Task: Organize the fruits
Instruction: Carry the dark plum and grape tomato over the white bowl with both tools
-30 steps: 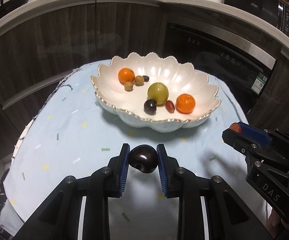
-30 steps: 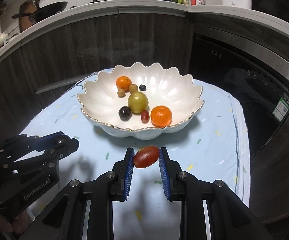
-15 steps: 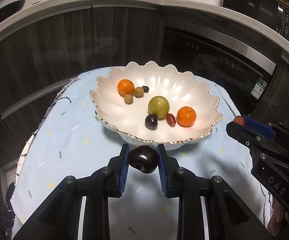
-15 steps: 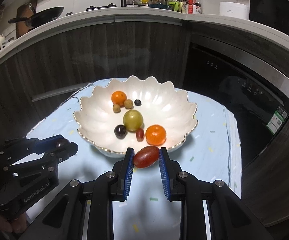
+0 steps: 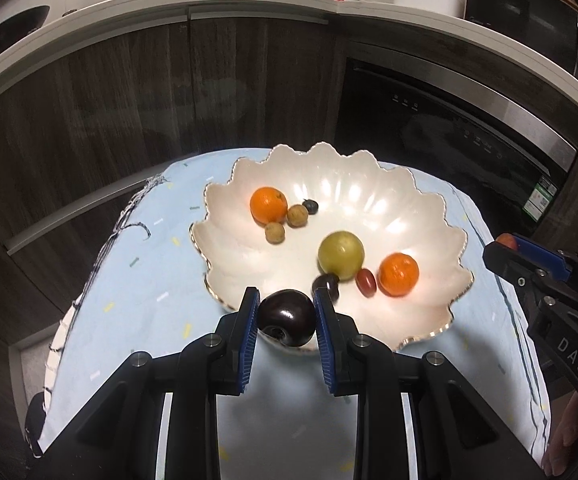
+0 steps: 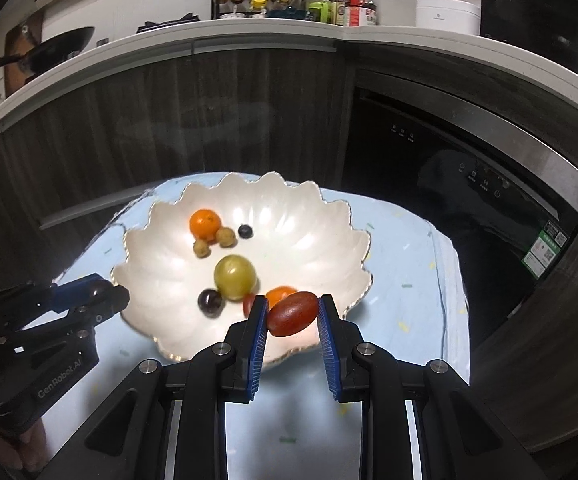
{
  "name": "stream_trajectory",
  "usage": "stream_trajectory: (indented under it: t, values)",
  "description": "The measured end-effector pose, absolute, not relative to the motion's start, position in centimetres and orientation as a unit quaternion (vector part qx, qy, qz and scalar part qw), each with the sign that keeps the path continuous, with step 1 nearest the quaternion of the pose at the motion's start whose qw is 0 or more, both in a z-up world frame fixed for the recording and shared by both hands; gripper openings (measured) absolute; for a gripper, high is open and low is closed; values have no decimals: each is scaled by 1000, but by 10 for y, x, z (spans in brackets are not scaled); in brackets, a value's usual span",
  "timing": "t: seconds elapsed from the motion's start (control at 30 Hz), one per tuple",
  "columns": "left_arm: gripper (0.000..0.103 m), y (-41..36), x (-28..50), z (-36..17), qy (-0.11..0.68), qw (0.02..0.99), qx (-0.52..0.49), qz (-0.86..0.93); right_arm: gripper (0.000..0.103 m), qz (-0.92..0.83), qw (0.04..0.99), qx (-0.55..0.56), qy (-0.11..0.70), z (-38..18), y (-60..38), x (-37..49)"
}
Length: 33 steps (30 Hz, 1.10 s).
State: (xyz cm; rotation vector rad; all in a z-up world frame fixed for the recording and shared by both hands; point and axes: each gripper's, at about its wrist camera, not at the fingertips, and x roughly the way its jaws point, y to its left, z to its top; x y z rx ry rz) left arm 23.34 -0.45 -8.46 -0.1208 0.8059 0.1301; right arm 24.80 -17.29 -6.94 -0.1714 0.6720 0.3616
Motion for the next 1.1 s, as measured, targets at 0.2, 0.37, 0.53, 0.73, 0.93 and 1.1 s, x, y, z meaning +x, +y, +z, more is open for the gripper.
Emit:
stream_trajectory:
  t: [0.2,0.37,0.53,0.73,0.93,1.1]
  values:
    - [28,2,246,-82,390,916,-62,70,27,164,926,-83,328,-66,-171,263]
    - [28,8,257,-83,393,914,-64,77,27,150,927,-77,334,-64,-169,276]
    - [28,19,270,-85,395,912,-66,90,27,127,926,-57,352,-67,-170,294]
    - [28,29,283,-92,406,905,-73,104,27,107,922,-60,366,-74,-168,311]
    - [28,32,294,-100,418,899,-69,112,27,95,917,-65,382,-87,-167,325]
    - [28,33,304,-106,428,894,-68,113,27,91,912,-66,394,-94,-167,338]
